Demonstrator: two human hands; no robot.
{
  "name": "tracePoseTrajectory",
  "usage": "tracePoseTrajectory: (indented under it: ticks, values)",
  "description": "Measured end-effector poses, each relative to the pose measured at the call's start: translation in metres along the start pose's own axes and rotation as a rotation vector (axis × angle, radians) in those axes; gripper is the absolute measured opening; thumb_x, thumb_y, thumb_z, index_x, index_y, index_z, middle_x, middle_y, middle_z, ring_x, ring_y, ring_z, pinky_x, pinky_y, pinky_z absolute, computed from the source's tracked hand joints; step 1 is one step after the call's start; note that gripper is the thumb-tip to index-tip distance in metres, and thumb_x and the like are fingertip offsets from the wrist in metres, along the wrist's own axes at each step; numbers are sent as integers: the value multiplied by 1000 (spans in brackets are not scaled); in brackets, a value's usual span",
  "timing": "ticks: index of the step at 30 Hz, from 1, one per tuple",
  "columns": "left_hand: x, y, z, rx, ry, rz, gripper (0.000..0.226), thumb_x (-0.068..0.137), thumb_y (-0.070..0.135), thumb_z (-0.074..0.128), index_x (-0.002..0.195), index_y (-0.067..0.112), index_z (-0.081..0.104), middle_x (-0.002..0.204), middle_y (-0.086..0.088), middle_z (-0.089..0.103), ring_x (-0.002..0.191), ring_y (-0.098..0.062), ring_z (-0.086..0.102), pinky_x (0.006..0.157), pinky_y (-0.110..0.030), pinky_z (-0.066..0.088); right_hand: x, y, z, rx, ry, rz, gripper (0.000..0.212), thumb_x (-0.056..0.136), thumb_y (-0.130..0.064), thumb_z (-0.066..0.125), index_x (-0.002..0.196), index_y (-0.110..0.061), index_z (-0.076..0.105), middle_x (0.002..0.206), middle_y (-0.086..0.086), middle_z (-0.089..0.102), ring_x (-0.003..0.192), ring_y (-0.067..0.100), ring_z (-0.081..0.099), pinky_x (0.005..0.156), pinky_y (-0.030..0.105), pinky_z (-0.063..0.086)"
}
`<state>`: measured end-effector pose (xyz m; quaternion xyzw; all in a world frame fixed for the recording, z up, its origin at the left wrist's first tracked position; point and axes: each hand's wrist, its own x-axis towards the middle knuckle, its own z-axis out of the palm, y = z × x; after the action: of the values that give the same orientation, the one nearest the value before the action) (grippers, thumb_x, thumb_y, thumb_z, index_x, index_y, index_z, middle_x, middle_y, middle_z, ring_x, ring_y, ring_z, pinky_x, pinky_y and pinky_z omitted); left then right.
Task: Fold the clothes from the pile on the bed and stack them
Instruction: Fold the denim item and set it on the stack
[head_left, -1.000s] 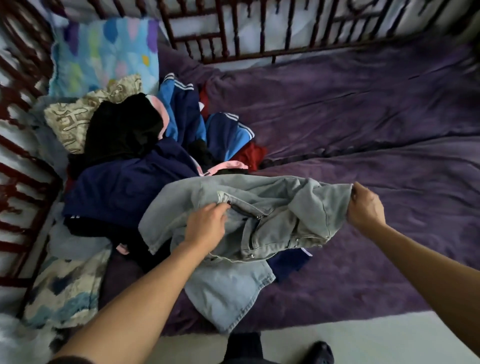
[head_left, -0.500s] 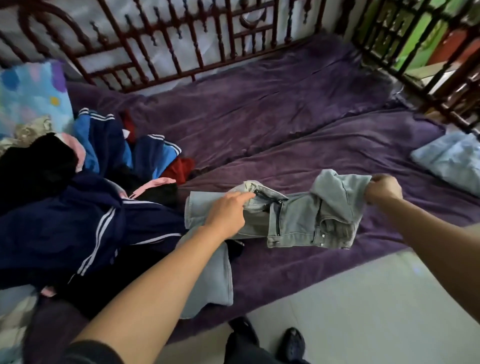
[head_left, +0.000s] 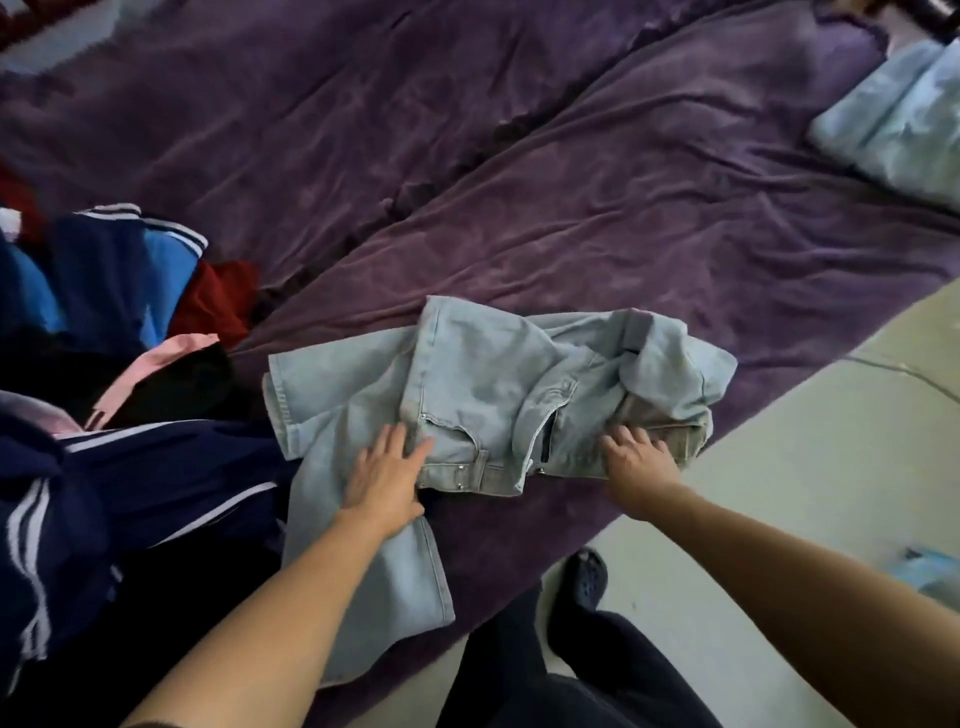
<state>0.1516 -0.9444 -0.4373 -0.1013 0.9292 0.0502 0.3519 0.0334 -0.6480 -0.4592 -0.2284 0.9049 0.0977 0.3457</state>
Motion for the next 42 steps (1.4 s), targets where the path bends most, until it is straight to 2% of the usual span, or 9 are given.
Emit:
tracePoseTrajectory:
  ticks: [3, 6, 9, 14, 17, 24, 31, 35, 42]
  values:
    - [18, 3, 23, 140, 11, 9, 83, 86, 12, 56, 150, 35, 9, 158, -15, 1, 146, -32, -2, 113, -45, 18, 11, 4, 27, -106, -56, 117, 64, 90, -30, 49, 147, -25, 21, 156, 4, 16, 142, 30, 17, 103, 52, 26]
    - [36, 2, 27, 188, 132, 25, 58, 91, 12, 42, 143, 35, 31, 151, -12, 23, 141, -31, 17, 105, -44, 26, 14, 22, 38, -166, 46, 124, 42, 88, -31, 48, 130, -32, 45, 134, -5, 47, 123, 21, 40, 87, 41, 31]
    - [48, -2, 11, 140, 205, 85, 39, 88, 17, 48, 125, 29, 52, 138, -4, 38, 128, -24, 32, 96, -40, 31, 9, 41, 28, -74, 146, 119, 19, 85, -27, 51, 101, -29, 61, 105, -8, 68, 105, 20, 58, 84, 36, 35]
    - [55, -26, -63, -300, 305, 78, 35, 80, 1, 55, 114, 11, 56, 124, -9, 50, 105, -35, 53, 81, -43, 46, -6, 67, -34, 438, 415, 321, 25, 83, -15, 57, 107, -21, 62, 96, 13, 70, 87, 37, 63, 64, 33, 38]
    - [61, -34, -128, -606, 405, 67, 21, 79, -4, 53, 95, 7, 61, 95, -16, 65, 88, -36, 61, 69, -36, 43, -12, 90, -87, 601, 530, 396, 27, 87, -17, 55, 112, -21, 62, 104, 18, 69, 94, 39, 62, 72, 36, 44]
    - [77, 10, -284, -1024, 652, 76, 30, 76, -7, 51, 87, 16, 66, 81, -6, 66, 73, -17, 58, 66, -24, 45, -8, 150, -216, 920, 799, 498, 24, 80, -19, 62, 101, -19, 73, 93, 6, 72, 92, 22, 65, 83, 29, 50]
    - [119, 92, -390, -1243, 684, 79, 33, 77, -4, 50, 68, 23, 65, 66, 4, 60, 62, -11, 58, 48, -17, 48, 23, 224, -249, 1143, 763, 507, 19, 82, -16, 70, 101, -14, 74, 84, 0, 68, 68, 5, 55, 52, 3, 40]
    - [170, 147, -422, -1271, 652, 90, 29, 78, -4, 49, 74, 18, 68, 74, -3, 64, 78, -24, 68, 70, -36, 60, 64, 270, -244, 1148, 667, 558, 22, 83, -16, 70, 105, -18, 74, 86, 0, 67, 79, 12, 58, 71, 21, 44]
    - [294, 266, -439, -1193, 504, 126, 27, 76, -6, 61, 88, 17, 70, 75, 5, 61, 71, -12, 59, 76, -28, 57, 160, 365, -212, 1124, 457, 747, 22, 81, -16, 70, 102, -17, 75, 100, 9, 72, 90, 25, 62, 82, 30, 48]
